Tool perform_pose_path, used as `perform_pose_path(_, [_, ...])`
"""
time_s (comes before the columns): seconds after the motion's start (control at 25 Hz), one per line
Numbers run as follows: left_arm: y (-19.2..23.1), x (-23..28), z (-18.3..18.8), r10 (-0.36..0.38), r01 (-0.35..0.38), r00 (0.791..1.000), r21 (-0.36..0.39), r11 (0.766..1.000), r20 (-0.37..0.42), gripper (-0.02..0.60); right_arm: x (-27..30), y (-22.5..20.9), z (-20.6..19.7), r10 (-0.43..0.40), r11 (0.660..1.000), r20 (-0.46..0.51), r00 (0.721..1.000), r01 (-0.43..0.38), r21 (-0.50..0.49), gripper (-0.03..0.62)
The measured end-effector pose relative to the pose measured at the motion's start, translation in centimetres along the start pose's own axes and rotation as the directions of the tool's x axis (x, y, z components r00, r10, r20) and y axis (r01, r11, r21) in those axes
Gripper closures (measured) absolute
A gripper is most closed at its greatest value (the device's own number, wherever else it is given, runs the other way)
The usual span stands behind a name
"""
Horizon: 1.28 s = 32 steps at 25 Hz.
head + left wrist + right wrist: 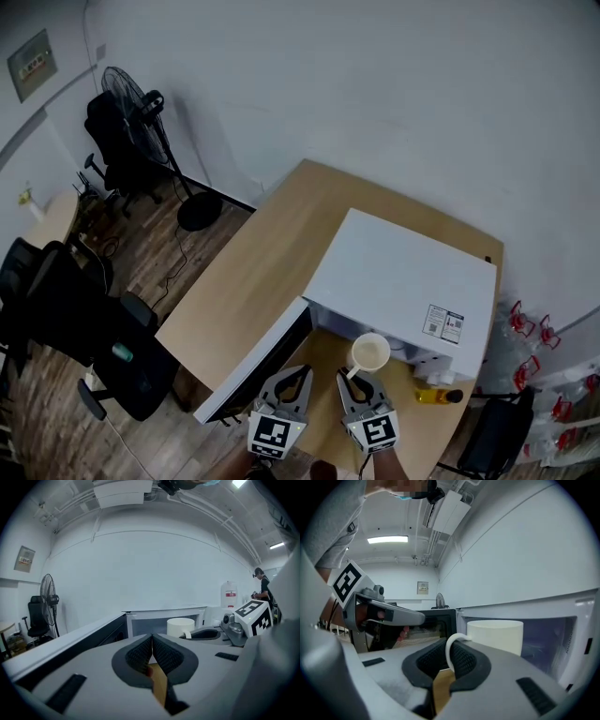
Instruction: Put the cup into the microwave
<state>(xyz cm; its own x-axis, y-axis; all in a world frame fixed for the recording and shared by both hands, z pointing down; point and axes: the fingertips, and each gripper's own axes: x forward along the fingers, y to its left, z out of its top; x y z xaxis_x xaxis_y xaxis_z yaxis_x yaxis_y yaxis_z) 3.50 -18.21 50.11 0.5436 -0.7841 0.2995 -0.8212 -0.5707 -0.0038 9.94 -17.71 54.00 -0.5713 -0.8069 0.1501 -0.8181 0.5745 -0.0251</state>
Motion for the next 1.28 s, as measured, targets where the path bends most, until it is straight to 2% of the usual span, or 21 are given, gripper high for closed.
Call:
perform_pose_path(0.24, [0.5,2.1,-2.0,0.041,-0.042,0.999,-0.020,0.999,-0.034,0.557,2.4,-1.5,-2.0,0.059,0.998,-0.052,0.997,-0.057,0.030,0.563])
perform_pose_path(0.76, [0.7,6.1,-4.8,0.080,-0.085,0.992,-0.043,0.995,-0.095,0.557,6.0,-4.3,-4.7,0.144,0.989,-0.049,0.988,-0.142,0.032,0.562])
perform_pose_path(1.28, [1.0,7.9,-5.9,0.099,-0.107,0.986,-0.052,0.993,-0.134,0.557,8.1,-7.3,-5.7,0.148,0.988,-0.031,0.989,-0.146,0.046,0.562])
